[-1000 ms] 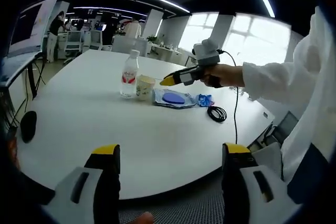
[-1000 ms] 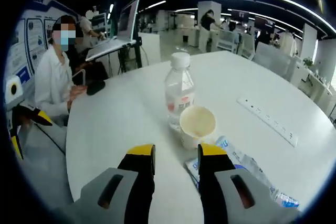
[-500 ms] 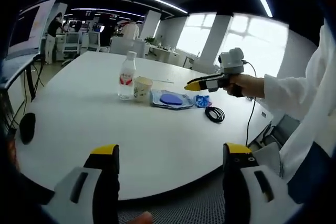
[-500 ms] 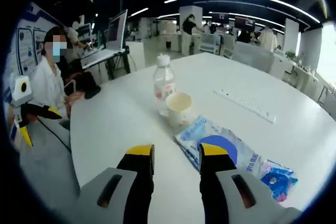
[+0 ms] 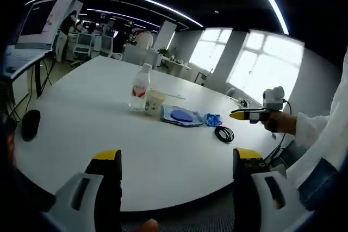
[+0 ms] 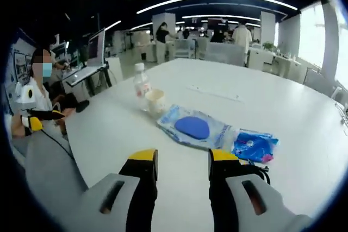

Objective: Arrange the tabletop items into an orderly group along one side of the table until the central work area is clear of visible clutter.

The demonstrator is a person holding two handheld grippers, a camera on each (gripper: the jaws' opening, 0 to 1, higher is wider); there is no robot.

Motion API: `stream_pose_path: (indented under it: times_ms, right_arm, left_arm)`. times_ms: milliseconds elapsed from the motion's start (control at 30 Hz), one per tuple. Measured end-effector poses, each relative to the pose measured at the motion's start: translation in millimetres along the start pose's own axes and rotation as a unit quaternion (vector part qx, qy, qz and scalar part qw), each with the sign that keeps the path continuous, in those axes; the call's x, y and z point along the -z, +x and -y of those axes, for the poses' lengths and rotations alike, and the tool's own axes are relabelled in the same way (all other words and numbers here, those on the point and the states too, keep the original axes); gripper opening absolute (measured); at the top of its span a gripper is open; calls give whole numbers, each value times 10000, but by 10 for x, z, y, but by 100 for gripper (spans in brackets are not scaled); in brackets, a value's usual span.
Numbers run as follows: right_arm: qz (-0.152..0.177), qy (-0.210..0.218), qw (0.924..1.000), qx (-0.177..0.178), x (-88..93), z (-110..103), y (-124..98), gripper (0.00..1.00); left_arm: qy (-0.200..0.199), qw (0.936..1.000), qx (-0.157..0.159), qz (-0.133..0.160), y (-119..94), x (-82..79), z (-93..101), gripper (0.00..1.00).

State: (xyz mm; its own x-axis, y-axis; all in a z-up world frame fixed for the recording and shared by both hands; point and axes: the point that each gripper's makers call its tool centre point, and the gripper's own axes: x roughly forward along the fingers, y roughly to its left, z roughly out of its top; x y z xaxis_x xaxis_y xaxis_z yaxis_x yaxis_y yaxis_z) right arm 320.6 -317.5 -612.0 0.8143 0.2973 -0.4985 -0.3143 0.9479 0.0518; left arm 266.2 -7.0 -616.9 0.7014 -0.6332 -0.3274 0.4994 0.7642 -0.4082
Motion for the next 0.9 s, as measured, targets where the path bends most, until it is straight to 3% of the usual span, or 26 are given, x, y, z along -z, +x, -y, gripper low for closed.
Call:
stream_pose_path:
  times_ms: [200,467,567,667,800,900]
  right_arm:
    - [174,426,9971,612,219,297,-409,41]
    - [250,792,9908,1069,424,538,-782,48]
    - [241,849,9897,1132,502,566,-857,50]
    - [178,974,9878,1201,605,578,-905,51]
    - [111,1074,9870,1190,704,553,-920,52]
    - [102,1272,9848,1178,762,550,-903,52]
  left_arm:
    - [107,9999,-12,-49,13,17,10,86]
    - [601,9972,35,-452,99,147,100,92]
    - [646,9963,24,-561,149,132,75,93]
    - [882,9945,-69,-551,219,30,22,92]
    - [893,9942,-113,-589,346,-80,-10,92]
    - [1025,9917,-126,-765,477,-92,-52,91]
